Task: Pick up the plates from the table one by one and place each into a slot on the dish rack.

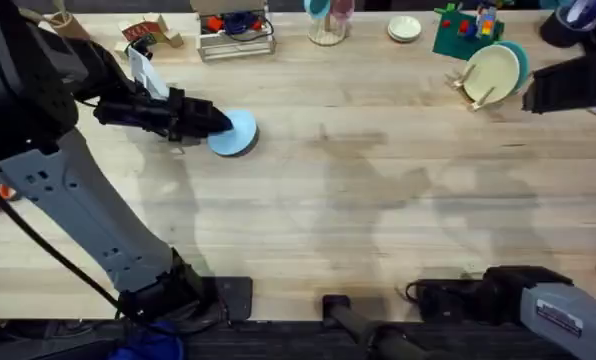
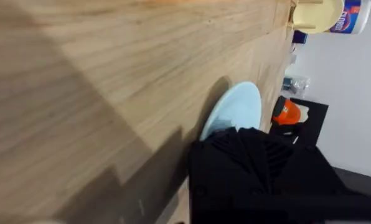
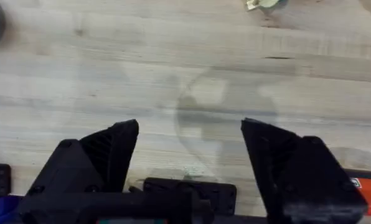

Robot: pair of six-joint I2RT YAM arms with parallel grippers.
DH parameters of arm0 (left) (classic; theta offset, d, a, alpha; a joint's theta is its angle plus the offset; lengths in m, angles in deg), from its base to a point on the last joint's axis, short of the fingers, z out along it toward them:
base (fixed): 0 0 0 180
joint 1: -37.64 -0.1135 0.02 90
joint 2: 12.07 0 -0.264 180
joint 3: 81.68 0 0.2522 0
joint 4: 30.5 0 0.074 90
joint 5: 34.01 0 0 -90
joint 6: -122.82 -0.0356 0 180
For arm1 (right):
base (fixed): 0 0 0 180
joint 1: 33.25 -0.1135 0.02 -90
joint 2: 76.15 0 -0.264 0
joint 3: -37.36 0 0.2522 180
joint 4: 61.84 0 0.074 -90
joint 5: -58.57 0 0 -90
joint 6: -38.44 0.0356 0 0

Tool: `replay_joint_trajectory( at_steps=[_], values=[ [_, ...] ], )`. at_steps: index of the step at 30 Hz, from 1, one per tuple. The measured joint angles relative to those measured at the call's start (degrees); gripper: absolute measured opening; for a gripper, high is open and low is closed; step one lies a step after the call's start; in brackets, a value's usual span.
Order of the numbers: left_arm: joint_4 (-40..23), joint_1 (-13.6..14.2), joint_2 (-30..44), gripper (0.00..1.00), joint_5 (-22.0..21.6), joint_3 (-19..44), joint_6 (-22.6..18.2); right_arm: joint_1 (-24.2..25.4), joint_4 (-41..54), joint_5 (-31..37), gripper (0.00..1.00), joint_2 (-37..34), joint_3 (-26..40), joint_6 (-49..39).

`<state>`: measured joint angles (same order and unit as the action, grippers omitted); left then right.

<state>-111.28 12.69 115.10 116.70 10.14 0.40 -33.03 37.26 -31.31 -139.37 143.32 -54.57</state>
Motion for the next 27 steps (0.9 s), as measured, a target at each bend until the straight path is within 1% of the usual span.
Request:
replay_joint_trajectory(
  at_steps=[12, 18, 20, 23, 27],
  values=[
    [-0.62, -0.02, 0.07, 0.041, 0.24, 0.02, -0.53, 0.00, 0.00, 0.00, 0.994, 0.00, 0.00, 0.00],
    [-4.34, -0.28, 0.19, 0.041, 0.30, 0.11, -3.79, 0.00, 0.00, 0.00, 0.995, 0.00, 0.00, 0.00],
    [-5.44, -0.26, -0.25, 0.040, -0.22, 0.07, -4.06, 0.00, 0.00, 0.00, 0.995, 0.00, 0.00, 0.00],
    [-7.39, -0.15, -2.38, 0.040, -0.61, -0.28, -3.82, 0.00, 0.00, 0.00, 0.995, 0.00, 0.00, 0.00],
    [-10.74, -0.11, -8.61, 0.040, -0.78, -0.35, -3.59, 0.00, 0.00, 0.00, 0.993, 0.00, 0.00, 0.00]
  ],
)
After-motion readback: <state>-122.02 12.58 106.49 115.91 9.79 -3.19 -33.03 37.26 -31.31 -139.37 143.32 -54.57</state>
